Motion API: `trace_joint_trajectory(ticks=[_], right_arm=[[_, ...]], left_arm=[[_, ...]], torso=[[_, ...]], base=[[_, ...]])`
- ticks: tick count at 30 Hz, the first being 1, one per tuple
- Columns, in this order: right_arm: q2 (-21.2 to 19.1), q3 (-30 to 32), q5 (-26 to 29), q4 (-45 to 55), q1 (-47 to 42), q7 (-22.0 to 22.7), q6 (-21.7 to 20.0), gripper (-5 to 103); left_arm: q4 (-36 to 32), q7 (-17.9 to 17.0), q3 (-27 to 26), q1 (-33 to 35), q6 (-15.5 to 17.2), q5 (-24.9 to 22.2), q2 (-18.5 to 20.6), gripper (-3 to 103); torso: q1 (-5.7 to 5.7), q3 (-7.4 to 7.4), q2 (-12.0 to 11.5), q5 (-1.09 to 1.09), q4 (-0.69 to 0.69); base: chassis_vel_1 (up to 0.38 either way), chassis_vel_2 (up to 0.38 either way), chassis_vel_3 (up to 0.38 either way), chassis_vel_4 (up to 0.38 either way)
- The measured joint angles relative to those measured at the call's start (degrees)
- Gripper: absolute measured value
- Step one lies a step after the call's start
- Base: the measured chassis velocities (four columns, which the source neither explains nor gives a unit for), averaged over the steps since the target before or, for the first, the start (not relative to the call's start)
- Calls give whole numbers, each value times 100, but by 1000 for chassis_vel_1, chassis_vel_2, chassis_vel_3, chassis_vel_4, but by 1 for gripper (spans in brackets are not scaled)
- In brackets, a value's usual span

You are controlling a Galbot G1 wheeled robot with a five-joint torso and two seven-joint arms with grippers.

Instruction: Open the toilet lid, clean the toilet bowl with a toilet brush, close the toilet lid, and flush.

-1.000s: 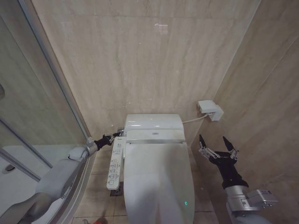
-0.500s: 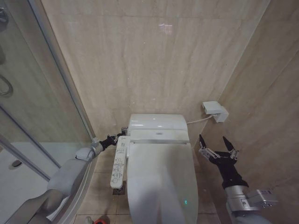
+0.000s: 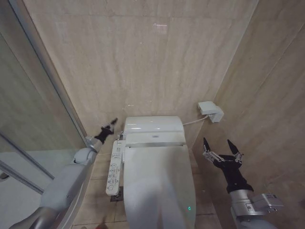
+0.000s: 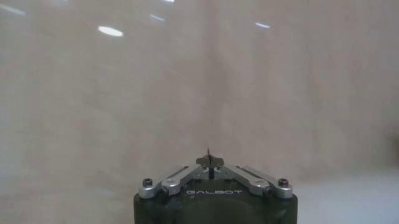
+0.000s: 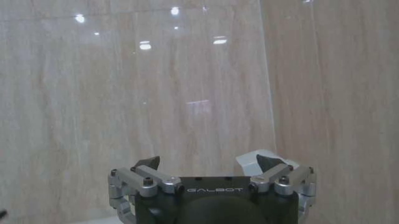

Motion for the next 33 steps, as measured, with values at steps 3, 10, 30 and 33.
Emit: trace_joint_trajectory(ticks=[3, 10, 30, 33], right_arm=[[0, 0, 0, 0, 0, -1, 0, 100], [0, 0, 0, 0, 0, -1, 0, 100], [-1, 0, 0, 0, 1, -1, 0, 100], [0, 0, 0, 0, 1, -1, 0, 100]], left_arm=[[-549, -935, -58, 201, 220, 32, -12, 0], [-2223, -2543, -369, 1127, 1294, 387, -140, 11], [-4902, -2268, -2663, 4591, 1946, 973, -40, 92], [-4915, -2257, -2685, 4644, 1904, 984, -83, 92]], torso=[[0, 0, 0, 1, 5], [0, -1, 1, 2, 1], [0, 0, 1, 1, 6], [1, 0, 1, 1, 4]], base=[[0, 0, 0, 0], [0, 0, 0, 0], [3, -1, -2, 2], [76, -46, -67, 46]])
